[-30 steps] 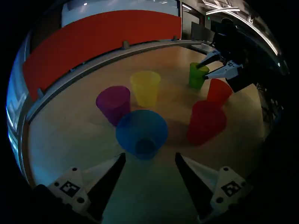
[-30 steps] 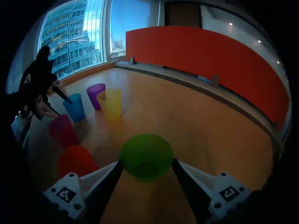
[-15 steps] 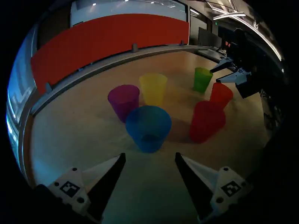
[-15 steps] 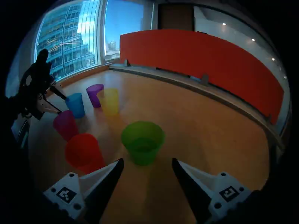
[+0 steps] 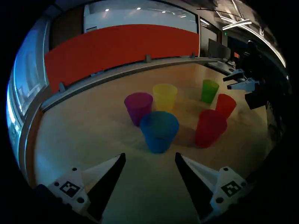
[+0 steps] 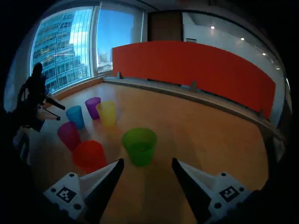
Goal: Pour water
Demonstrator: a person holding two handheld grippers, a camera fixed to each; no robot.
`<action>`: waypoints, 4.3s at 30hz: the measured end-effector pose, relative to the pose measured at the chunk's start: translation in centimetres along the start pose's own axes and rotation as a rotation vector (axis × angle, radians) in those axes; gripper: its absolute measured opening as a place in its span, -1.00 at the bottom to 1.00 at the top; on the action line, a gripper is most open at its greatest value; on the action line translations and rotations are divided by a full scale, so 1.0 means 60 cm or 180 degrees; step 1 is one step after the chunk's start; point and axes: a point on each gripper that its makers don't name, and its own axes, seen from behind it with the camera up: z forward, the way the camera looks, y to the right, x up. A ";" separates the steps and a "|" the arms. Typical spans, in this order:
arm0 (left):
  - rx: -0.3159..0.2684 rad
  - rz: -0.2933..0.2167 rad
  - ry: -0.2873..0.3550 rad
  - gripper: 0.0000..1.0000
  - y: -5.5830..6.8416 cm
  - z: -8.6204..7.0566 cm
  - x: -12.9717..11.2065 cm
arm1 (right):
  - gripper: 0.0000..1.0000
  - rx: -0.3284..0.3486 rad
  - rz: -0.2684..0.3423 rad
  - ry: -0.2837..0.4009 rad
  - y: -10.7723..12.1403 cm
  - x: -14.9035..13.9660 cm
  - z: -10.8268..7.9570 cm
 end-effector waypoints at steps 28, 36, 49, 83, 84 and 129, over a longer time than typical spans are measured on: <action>0.0909 -0.0518 0.1212 0.97 -0.079 -0.098 0.073 | 0.98 -0.1109 0.0383 0.0985 0.063 0.095 -0.082; 0.1180 -0.0592 0.1504 0.97 -0.100 -0.126 0.093 | 0.98 -0.1472 0.0439 0.1273 0.082 0.114 -0.109; 0.1449 -0.0505 0.1892 0.97 -0.105 -0.162 0.134 | 0.99 -0.1822 0.0338 0.1581 0.086 0.146 -0.135; 0.1794 -0.0579 0.2294 0.97 -0.117 -0.159 0.126 | 0.99 -0.1910 0.0480 0.1623 0.056 0.153 -0.159; 0.1788 -0.0583 0.2299 0.97 -0.117 -0.157 0.125 | 0.99 -0.1911 0.0484 0.1626 0.056 0.154 -0.159; 0.1706 -0.0694 0.2003 0.97 -0.119 -0.083 0.063 | 0.99 -0.1929 0.0374 0.1654 0.042 0.185 -0.160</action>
